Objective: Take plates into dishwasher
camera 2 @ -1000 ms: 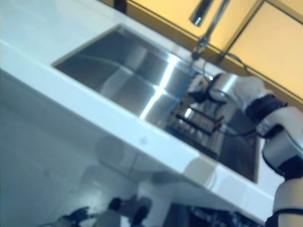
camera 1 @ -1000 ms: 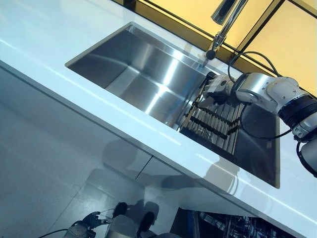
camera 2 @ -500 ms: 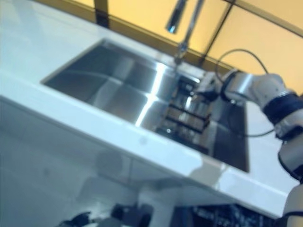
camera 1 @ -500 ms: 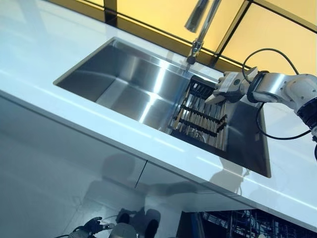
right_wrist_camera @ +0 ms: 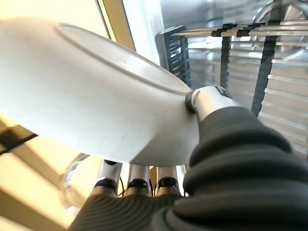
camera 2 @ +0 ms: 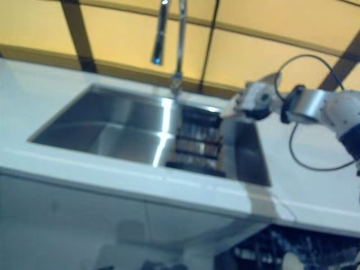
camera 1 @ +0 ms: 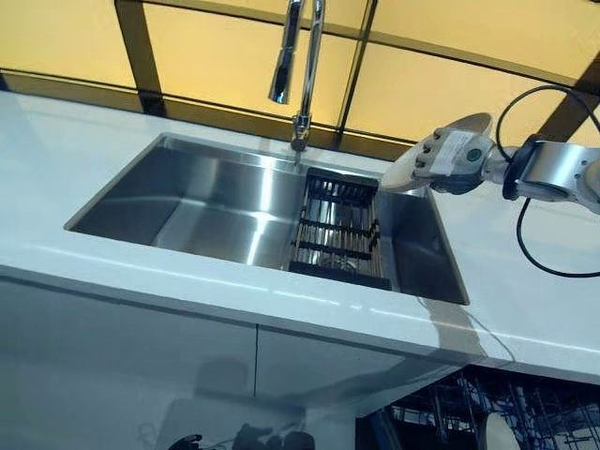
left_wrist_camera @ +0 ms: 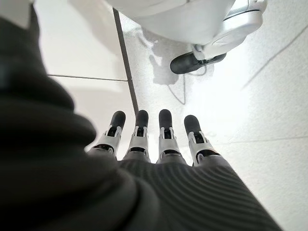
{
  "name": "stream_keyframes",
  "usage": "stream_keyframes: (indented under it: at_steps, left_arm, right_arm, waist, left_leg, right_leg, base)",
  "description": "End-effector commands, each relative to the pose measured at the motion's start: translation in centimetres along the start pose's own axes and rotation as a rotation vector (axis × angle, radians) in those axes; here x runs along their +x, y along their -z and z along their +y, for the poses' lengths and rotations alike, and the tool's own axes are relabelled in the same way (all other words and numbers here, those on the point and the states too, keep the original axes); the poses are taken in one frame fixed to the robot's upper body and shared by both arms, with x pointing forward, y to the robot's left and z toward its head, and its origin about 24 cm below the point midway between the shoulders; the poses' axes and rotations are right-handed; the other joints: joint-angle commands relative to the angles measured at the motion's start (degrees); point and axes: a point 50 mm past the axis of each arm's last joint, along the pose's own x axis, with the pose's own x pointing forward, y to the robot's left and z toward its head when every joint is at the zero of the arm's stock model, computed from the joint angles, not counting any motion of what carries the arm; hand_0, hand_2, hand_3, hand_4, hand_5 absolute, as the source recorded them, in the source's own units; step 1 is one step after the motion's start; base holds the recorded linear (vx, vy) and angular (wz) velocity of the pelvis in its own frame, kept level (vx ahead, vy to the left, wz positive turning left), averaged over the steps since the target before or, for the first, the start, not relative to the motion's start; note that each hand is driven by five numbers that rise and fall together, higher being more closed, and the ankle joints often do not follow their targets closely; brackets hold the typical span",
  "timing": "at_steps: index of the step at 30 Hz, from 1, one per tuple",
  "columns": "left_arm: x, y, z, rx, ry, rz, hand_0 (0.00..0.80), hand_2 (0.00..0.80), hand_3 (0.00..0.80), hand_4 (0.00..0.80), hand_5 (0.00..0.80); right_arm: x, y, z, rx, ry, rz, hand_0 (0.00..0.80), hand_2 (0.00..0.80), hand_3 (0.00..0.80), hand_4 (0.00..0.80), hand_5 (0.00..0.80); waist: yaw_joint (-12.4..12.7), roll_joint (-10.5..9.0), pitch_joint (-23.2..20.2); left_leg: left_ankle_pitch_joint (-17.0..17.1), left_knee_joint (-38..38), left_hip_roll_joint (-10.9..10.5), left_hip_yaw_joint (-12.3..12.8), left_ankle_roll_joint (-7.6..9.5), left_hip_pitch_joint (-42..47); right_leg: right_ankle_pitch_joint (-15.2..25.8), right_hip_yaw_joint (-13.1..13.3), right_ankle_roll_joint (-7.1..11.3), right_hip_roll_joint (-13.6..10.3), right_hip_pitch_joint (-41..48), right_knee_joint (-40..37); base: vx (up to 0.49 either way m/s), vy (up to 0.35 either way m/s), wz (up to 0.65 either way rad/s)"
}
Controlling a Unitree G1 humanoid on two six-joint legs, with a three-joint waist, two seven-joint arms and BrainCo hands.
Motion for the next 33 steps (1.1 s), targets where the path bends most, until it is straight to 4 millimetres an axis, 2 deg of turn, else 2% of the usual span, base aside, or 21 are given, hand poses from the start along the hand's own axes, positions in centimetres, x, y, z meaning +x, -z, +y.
stream_keyframes:
  at_steps: [1,10,15,27,33]
  left_arm:
    - [0.0,0.7,0.1,-0.04,-0.004,0.016,0.0,0.0,0.0,0.0,0.0]
    - [0.1,0.7,0.2,-0.073,-0.018,0.005,0.0,0.0,0.0,0.0,0.0]
    - [0.1,0.6,0.4,-0.084,-0.019,-0.009,0.0,0.0,0.0,0.0,0.0]
    - [0.3,0.1,0.3,-0.093,-0.025,-0.016,0.0,0.0,0.0,0.0,0.0]
    - [0.4,0.2,-0.2,-0.097,-0.019,-0.012,0.0,0.0,0.0,0.0,0.0]
  right_arm:
    - [-3.1,3.9,-3.1,-0.002,0.175,0.208,0.8,0.8,0.8,0.8,0.8]
    - [-6.1,4.6,-5.3,0.163,0.487,0.387,0.8,0.8,0.8,0.8,0.8]
    - [-7.6,3.8,-5.8,0.283,0.665,0.449,0.8,0.8,0.8,0.8,0.8]
    - [-8.9,1.7,-5.7,0.595,0.964,0.506,0.8,0.8,0.8,0.8,0.8]
    - [-9.1,0.6,-5.4,0.882,1.156,0.489,0.8,0.8,0.8,0.8,0.8]
  waist:
    - [-0.2,-0.06,-1.2]
    - [-2.8,1.42,-1.1]
    - [-3.8,2.63,-1.3]
    - [-4.9,4.65,-1.8]
    - [-5.4,5.53,-1.6]
  left_leg:
    - [-6.9,0.4,-1.9,4.1,4.81,0.9]
    - [-7.7,1.0,-2.3,5.0,5.92,1.1]
    - [-7.6,0.9,-2.6,4.9,6.32,0.5]
    - [-7.1,0.2,-3.1,4.2,7.04,0.4]
    - [-7.2,0.0,-3.3,4.5,7.36,0.7]
  right_leg:
    - [-4.8,-0.8,4.14,-1.2,1.7,1.8]
    - [-4.6,0.8,5.04,-1.7,0.5,3.5]
    - [-4.4,1.3,5.45,-1.9,-0.6,4.2]
    - [-4.0,2.1,6.02,-2.3,-2.2,6.1]
    - [-3.2,2.1,5.83,-2.7,-3.1,8.5]
  base:
    - [-0.063,0.092,-0.09]
    - [-0.056,0.071,-0.1]
    - [-0.061,0.063,-0.07]
    - [-0.046,0.072,-0.04]
    - [-0.058,0.068,-0.06]
